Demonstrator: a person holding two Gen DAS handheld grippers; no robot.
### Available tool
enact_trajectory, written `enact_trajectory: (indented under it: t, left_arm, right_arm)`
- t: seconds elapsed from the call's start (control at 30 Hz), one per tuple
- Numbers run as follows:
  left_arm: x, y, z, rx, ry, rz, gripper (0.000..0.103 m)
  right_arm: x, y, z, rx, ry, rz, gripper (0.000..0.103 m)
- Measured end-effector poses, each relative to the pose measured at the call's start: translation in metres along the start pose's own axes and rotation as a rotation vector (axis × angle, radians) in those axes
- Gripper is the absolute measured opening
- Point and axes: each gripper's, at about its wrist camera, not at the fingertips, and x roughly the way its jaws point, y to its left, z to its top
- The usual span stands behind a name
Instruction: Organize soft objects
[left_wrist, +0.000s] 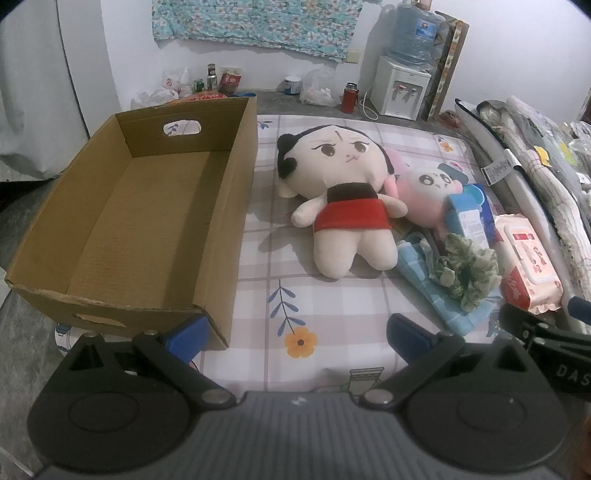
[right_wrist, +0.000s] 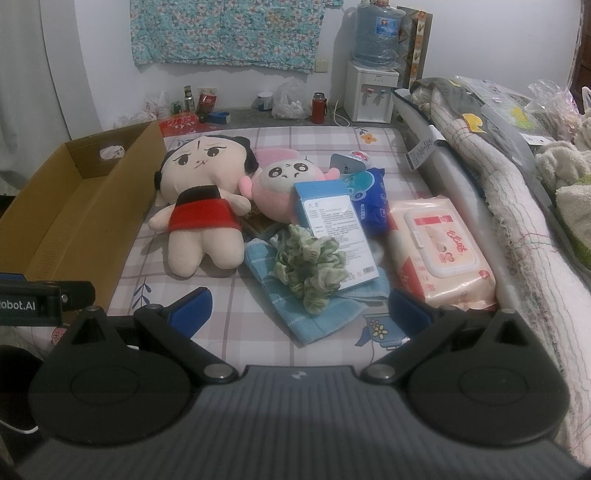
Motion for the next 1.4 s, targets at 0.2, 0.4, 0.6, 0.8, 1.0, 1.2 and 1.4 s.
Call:
enact_trajectory:
  t: [0.2,0.4,0.6,0.8,1.0,1.2,1.4]
  left_arm:
    - [0.0,0.0,0.0,0.001,0.0,0.0,0.103]
    - [0.0,0.0,0.0,0.001,0.001,0.0,0.103]
    - [0.0,0.0,0.0,0.0,0.0,0.001,0.103]
    - [0.002,0.001,-0.003,-0.001,0.003,0.002,0.103]
    - [0.003,0.001,-0.004,-0.001,0.008,0.004,0.103]
    - [0.004,-0.007,-0.005,0.029,-0.004,-0.005,0.103]
    - [0.008,-0.026,-0.002,0.084,-0.057,-0.072,0.103]
  right_arm:
    - [0.0,0.0,0.0,-0.001,-0.001,0.0,0.102]
    - [0.0,0.0,0.0,-0.001,-0.001,-0.001,0.102]
    - [0.0,0.0,-0.001,-0.001,-0.002,0.0,0.102]
    - [0.0,0.0,-0.001,-0.001,-0.002,-0.001,0.102]
    - [0.001,0.0,-0.001,0.001,-0.002,-0.001,0.102]
    - [0.003,-0.007,-0.006,0.019,-0.01,-0.007,0.102]
    - [0.011,-0.024,-0.024,-0.004,-0.047,-0.011,0.102]
